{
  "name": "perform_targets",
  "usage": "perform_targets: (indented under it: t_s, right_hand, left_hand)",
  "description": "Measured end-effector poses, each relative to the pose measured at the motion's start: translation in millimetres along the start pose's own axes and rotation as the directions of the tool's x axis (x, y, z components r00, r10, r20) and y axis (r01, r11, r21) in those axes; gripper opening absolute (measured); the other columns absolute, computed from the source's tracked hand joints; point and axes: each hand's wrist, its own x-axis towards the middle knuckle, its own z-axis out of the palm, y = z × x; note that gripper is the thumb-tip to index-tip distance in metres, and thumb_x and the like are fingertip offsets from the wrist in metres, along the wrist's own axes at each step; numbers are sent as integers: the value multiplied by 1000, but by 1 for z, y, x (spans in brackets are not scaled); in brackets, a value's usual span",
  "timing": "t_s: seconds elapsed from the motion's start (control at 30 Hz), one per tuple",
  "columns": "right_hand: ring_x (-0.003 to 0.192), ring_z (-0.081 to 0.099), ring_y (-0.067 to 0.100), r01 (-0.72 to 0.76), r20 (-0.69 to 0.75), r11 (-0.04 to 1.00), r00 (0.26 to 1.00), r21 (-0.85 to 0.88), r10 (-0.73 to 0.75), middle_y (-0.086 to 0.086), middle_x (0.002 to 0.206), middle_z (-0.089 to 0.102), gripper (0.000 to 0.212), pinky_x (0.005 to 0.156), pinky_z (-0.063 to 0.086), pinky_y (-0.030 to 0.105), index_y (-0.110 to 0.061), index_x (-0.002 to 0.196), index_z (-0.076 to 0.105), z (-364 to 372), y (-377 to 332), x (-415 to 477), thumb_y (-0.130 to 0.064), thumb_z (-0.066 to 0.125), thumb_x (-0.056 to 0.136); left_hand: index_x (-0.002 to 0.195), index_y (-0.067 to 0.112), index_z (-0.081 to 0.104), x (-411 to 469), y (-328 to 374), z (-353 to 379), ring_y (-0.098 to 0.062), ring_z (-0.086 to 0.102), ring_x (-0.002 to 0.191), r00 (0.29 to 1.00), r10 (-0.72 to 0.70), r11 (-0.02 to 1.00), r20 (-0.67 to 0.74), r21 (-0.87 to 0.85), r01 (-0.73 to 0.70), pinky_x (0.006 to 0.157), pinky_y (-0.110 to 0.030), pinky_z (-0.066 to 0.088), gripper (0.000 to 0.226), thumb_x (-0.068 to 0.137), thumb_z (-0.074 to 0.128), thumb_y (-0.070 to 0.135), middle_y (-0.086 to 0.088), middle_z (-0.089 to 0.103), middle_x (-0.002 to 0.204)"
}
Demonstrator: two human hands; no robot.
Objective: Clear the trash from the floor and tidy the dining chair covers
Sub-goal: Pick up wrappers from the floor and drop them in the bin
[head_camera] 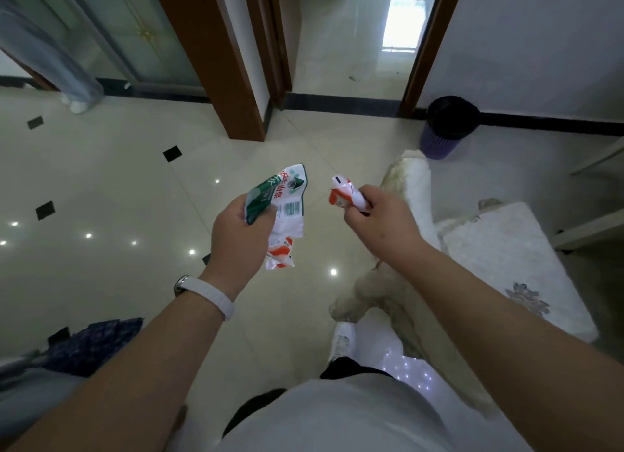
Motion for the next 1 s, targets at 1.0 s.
perform_targets:
  t_s: [1.0]
  right_hand:
    - [57, 49, 15, -310, -384, 951, 878, -2, 286, 6, 69, 58, 11, 54, 38, 29, -17, 78, 59, 17, -117, 295, -21, 57, 88]
  left_hand:
    - [94, 36, 64, 436, 57, 4, 1, 69, 87, 894, 157, 967, 420, -250, -52, 63, -13, 53, 24, 96, 60, 13, 18, 70, 92]
